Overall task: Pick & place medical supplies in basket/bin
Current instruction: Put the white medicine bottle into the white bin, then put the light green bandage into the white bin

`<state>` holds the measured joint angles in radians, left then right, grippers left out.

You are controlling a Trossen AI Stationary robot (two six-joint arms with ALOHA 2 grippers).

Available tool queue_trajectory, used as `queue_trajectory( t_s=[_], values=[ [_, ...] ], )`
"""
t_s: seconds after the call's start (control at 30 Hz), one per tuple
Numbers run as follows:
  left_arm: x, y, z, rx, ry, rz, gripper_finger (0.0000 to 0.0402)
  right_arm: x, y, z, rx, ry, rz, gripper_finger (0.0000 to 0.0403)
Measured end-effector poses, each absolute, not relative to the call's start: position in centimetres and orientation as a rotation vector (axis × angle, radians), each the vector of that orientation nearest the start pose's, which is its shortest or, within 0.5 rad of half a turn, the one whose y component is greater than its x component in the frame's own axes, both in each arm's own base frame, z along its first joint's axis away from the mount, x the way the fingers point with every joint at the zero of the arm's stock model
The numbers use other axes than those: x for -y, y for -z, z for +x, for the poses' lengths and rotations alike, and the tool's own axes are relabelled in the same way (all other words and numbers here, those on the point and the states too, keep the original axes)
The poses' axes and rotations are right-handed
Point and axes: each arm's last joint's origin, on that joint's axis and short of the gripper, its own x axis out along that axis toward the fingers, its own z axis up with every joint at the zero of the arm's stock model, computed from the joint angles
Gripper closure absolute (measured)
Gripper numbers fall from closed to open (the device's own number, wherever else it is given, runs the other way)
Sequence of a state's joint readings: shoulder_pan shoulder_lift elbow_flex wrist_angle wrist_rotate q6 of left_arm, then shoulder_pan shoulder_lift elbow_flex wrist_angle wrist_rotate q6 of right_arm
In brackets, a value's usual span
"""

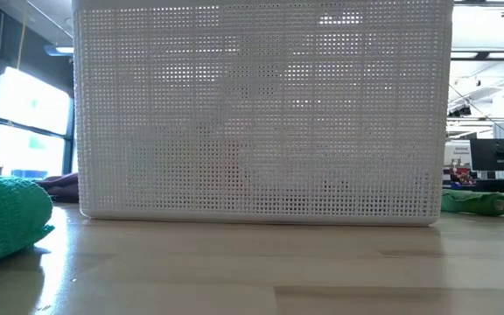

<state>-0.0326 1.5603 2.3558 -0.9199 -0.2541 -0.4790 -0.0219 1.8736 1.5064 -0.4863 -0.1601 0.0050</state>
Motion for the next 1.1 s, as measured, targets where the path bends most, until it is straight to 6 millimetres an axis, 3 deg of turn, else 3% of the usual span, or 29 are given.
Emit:
queue_trajectory(
  t_s=[0.47, 0.73, 1.1],
  values=[
    [0.1, -56.4, 26.1, -0.083, -0.275, -0.528, 0.0334, 0.3, -22.0, 41.0, -0.784, -0.143, 0.091, 0.0226],
    [0.2, -56.3, 26.3, -0.104, -0.233, -0.527, 0.0334, 0.4, -21.9, 41.0, -0.782, -0.114, 0.122, 0.0196],
    [0.2, -56.2, 26.3, -0.106, -0.239, -0.538, 0.0334, 0.3, -21.9, 41.0, -0.783, -0.12, 0.142, 0.0207]
  ],
)
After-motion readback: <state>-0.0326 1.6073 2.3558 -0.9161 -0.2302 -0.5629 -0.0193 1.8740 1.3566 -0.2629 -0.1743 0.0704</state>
